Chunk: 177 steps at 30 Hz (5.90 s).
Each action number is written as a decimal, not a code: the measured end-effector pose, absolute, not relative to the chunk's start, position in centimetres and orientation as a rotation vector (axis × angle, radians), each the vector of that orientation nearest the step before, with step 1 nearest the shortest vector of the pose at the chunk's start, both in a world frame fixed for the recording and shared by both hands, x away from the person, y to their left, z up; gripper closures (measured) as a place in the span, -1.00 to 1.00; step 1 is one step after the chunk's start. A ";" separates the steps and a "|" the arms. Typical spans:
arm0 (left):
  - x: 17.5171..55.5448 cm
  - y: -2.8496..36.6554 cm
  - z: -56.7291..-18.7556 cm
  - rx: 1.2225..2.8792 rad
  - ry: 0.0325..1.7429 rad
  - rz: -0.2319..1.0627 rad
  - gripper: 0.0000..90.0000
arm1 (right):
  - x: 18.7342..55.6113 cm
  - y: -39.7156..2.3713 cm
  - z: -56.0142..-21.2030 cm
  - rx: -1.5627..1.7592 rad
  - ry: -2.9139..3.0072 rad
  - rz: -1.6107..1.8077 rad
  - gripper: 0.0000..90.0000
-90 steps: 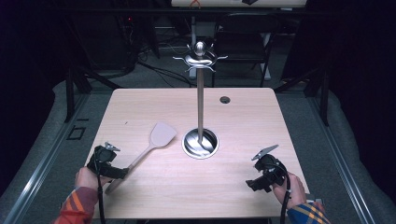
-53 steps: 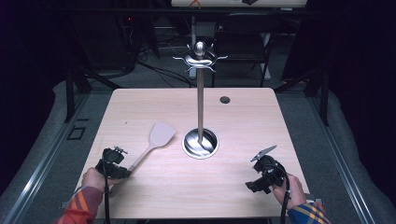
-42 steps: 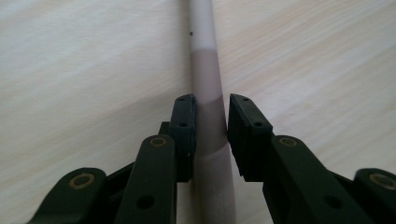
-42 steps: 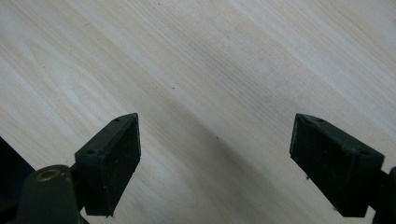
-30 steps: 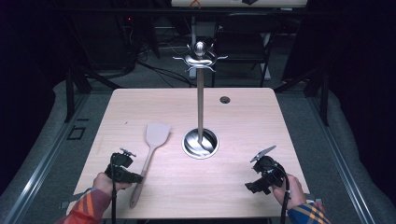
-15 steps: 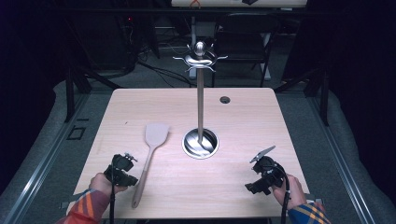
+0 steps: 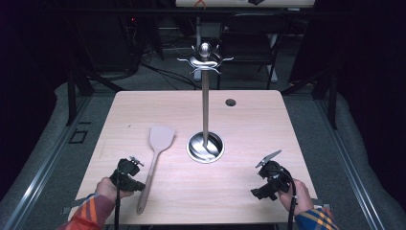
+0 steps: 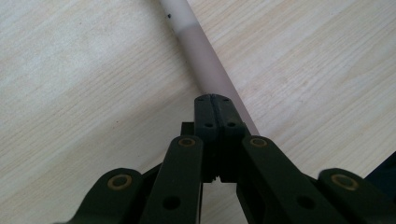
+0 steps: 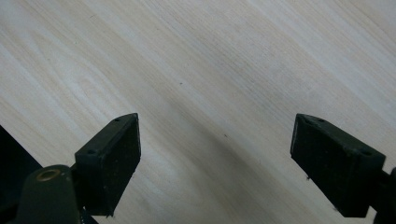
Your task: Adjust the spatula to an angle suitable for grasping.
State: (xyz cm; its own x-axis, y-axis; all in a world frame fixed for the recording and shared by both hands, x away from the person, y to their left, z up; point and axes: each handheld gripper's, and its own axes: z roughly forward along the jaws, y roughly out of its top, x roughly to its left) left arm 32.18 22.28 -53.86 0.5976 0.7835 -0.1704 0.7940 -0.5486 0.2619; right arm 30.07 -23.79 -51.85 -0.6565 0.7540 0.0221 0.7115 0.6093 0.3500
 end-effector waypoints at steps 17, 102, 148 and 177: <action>31.5 21.7 -54.0 2.675 1.225 0.029 0.98 | 30.0 -23.9 -51.9 1.238 2.703 0.510 -0.64; 39.1 13.5 -55.8 2.750 0.225 -0.015 -0.85 | 29.9 -23.9 -52.1 1.238 2.752 0.517 -0.65; 37.4 13.0 -55.1 2.770 0.228 -0.046 0.27 | 29.9 -24.2 -52.3 1.269 2.754 0.493 -0.65; 37.3 13.1 -55.0 2.739 0.598 0.018 0.48 | 29.7 -24.1 -52.4 1.265 2.755 0.461 -0.65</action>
